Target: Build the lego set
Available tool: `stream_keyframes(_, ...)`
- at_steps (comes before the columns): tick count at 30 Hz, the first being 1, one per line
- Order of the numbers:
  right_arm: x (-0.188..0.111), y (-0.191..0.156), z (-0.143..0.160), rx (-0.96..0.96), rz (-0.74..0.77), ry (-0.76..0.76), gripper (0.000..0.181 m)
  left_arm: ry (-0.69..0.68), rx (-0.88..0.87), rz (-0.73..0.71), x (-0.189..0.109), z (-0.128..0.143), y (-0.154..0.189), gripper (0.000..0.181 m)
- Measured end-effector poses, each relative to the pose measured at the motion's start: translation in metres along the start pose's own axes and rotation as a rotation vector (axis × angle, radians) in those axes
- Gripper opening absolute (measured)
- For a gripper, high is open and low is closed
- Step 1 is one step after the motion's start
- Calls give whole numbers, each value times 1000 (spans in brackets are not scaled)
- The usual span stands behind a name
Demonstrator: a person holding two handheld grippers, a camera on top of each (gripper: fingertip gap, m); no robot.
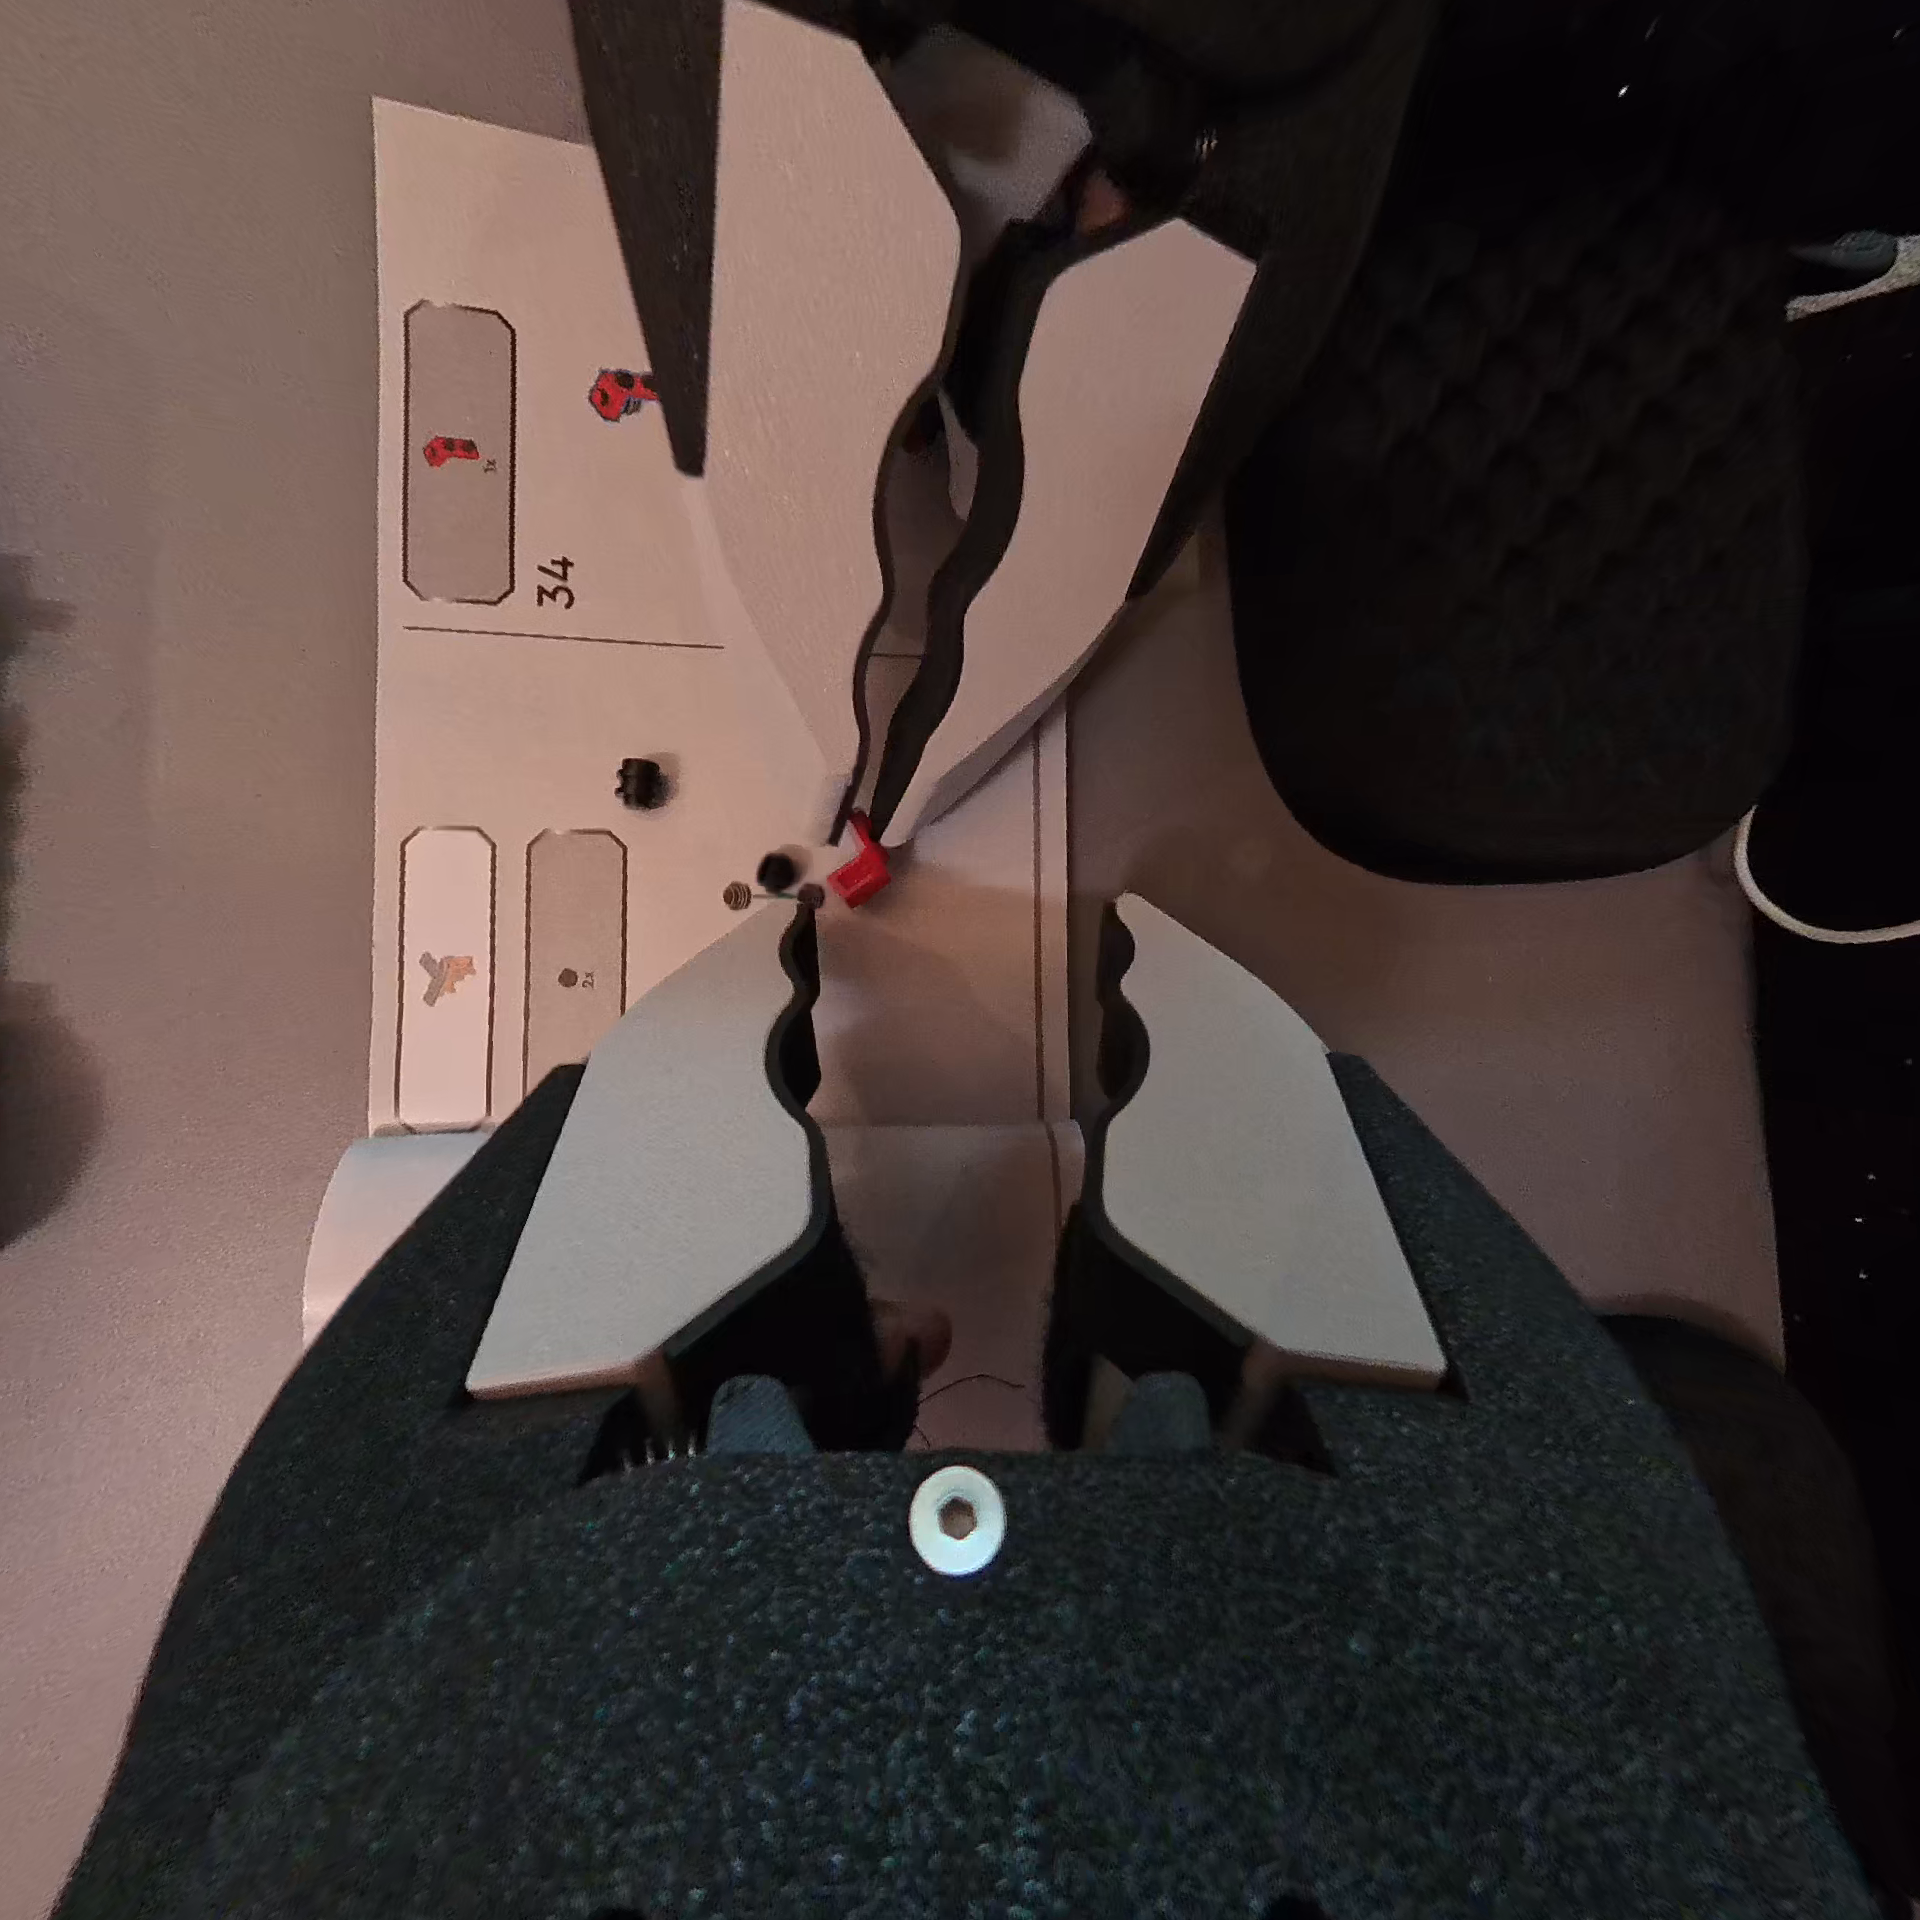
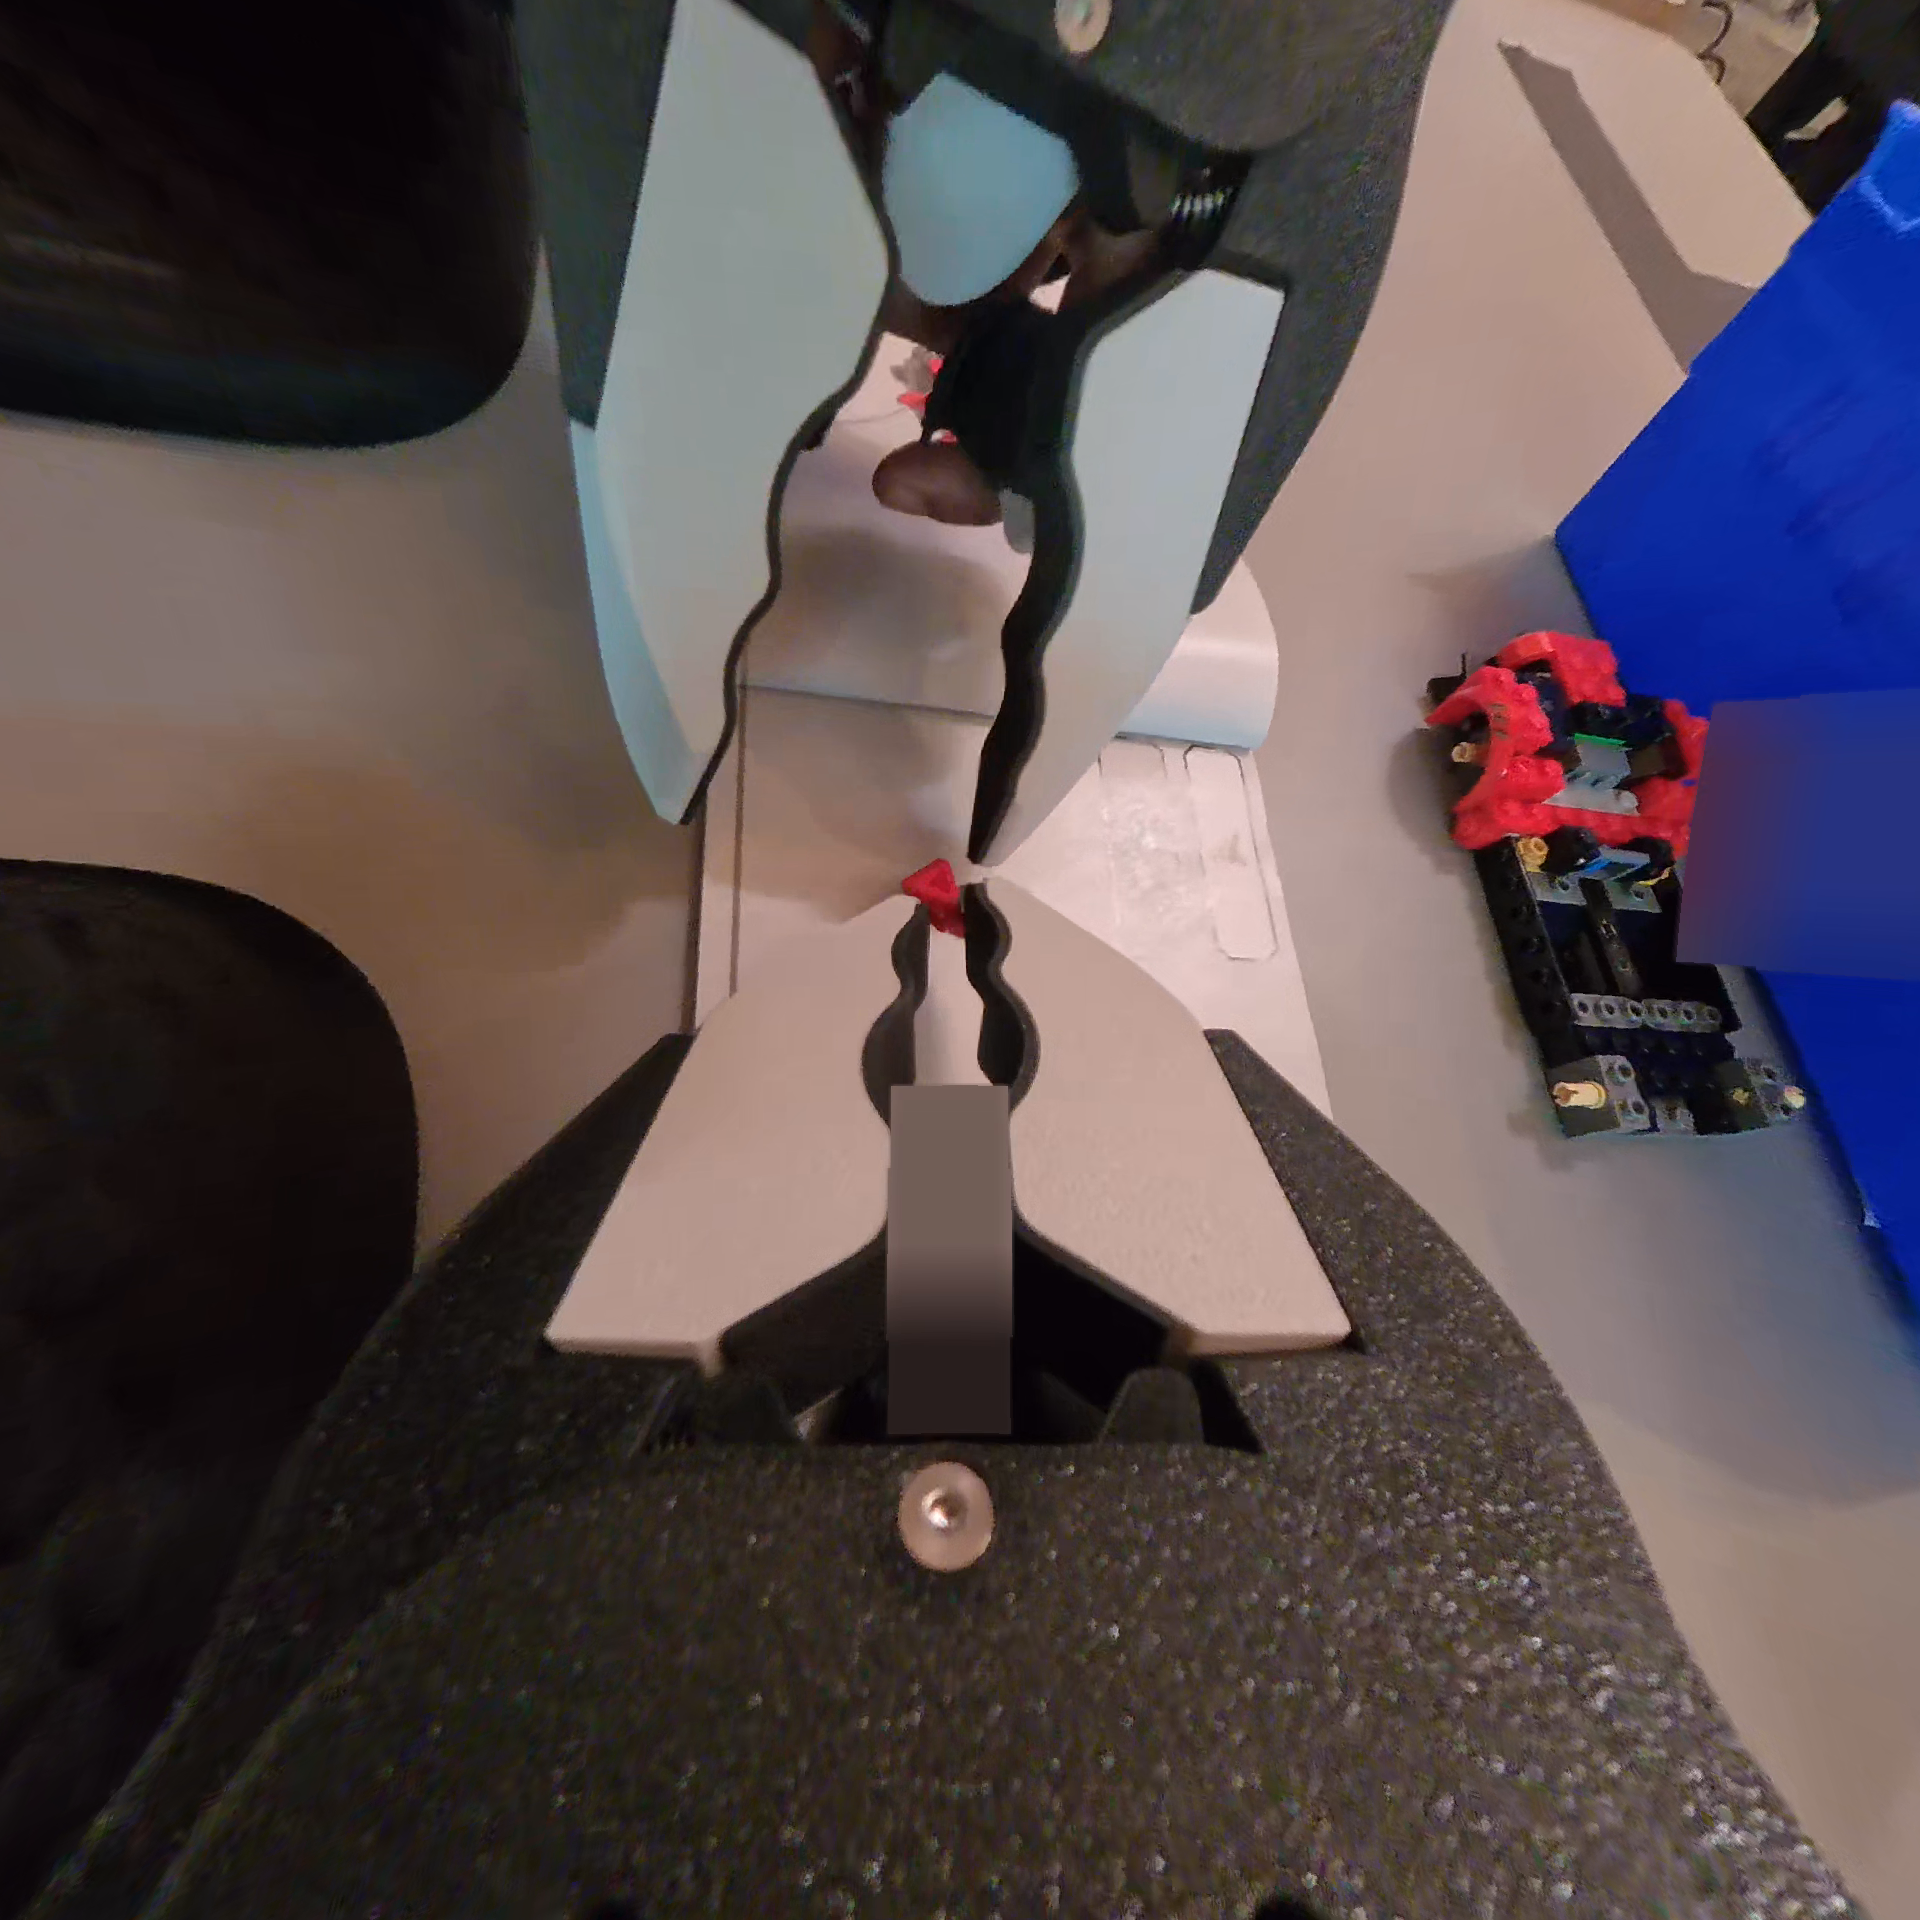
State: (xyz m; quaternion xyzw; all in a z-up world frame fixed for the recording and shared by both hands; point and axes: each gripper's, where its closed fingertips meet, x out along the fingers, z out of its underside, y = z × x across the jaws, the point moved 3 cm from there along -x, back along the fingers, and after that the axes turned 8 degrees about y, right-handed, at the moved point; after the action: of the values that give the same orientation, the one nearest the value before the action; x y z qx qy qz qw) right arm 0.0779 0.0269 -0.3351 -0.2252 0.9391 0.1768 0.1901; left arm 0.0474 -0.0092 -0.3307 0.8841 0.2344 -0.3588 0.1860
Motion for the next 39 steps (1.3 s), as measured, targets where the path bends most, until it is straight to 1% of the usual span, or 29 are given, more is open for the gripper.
stream_keyframes(4,-1,1,2,-13,8,-16,6,-1,-7,-36,-5,4,-5,48)
stream_keyframes(6,-4,3,0,-13,28,-2,7,28,-18,-61,-9,3,-7,40)
stream_keyframes(8,-8,5,-8,-7,44,59,6,85,-27,-93,-13,0,-8,30)
stream_keyframes(12,-20,10,-31,60,55,250,6,273,-86,-115,-22,-11,-8,24)
stream_keyframes(14,-28,12,-43,115,36,371,6,399,-142,-78,-29,-20,-4,24)
stream_keyframes(16,-37,12,-55,148,16,489,6,497,-219,-9,-36,-26,2,23)
stream_keyframes(19,-50,11,-69,118,11,617,6,631,-375,145,-41,-36,14,21)
stream_keyframes(22,-53,8,-74,51,35,637,6,793,-528,314,-48,-50,24,17)
stream_keyframes(24,-53,6,-77,20,44,643,6,865,-570,359,-51,-55,26,14)
stream_keyframes(32,-54,5,-81,-43,86,633,6,958,-572,345,-59,-59,24,8)
stream_keyframes(39,-55,5,-82,-69,106,624,6,961,-569,348,-59,-60,24,9)
